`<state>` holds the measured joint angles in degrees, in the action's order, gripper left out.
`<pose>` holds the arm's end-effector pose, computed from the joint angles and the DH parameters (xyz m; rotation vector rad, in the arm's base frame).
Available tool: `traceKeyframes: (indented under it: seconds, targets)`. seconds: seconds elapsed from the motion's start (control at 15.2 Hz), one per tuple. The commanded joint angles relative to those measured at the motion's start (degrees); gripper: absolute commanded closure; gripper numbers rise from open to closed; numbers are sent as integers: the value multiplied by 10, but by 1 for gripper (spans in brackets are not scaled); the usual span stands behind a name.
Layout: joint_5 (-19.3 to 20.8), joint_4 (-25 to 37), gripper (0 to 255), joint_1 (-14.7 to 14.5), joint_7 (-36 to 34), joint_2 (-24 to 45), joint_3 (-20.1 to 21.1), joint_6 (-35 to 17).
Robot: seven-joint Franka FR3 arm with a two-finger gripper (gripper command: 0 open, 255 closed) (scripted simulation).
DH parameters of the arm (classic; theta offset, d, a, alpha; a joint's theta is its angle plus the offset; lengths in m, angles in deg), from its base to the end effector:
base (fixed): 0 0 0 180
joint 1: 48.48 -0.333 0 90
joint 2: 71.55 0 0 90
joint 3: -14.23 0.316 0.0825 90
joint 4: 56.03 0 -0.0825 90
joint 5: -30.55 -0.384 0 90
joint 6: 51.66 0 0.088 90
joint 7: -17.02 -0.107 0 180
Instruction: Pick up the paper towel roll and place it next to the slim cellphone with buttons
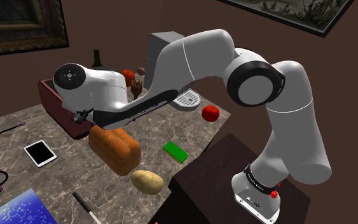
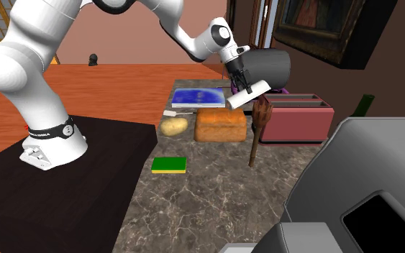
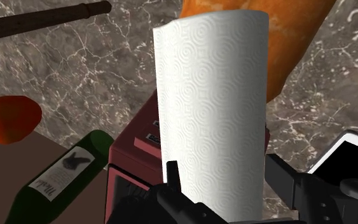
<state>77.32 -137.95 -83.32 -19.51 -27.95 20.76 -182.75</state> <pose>0.5776 0.4635 0.2582 2.5999 0.7565 0.6031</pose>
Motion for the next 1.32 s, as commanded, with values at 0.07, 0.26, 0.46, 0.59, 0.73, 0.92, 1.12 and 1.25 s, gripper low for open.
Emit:
traceKeyframes:
  seconds: [0.07, 0.26, 0.46, 0.59, 0.73, 0.92, 1.12, 1.25]
  targets:
    - [-6, 1, 255, 2, 9, -12, 4, 11]
    - [-13, 2, 255, 3, 20, -24, 8, 22]
    - [-19, 4, 255, 5, 30, -36, 12, 34]
    - [-24, 6, 255, 6, 37, -44, 14, 42]
    - [-28, 9, 255, 7, 44, -51, 16, 51]
    - [-35, 14, 255, 8, 55, -61, 20, 64]
    - [-41, 21, 255, 9, 66, -70, 23, 77]
    - [-46, 26, 255, 9, 73, -76, 25, 87]
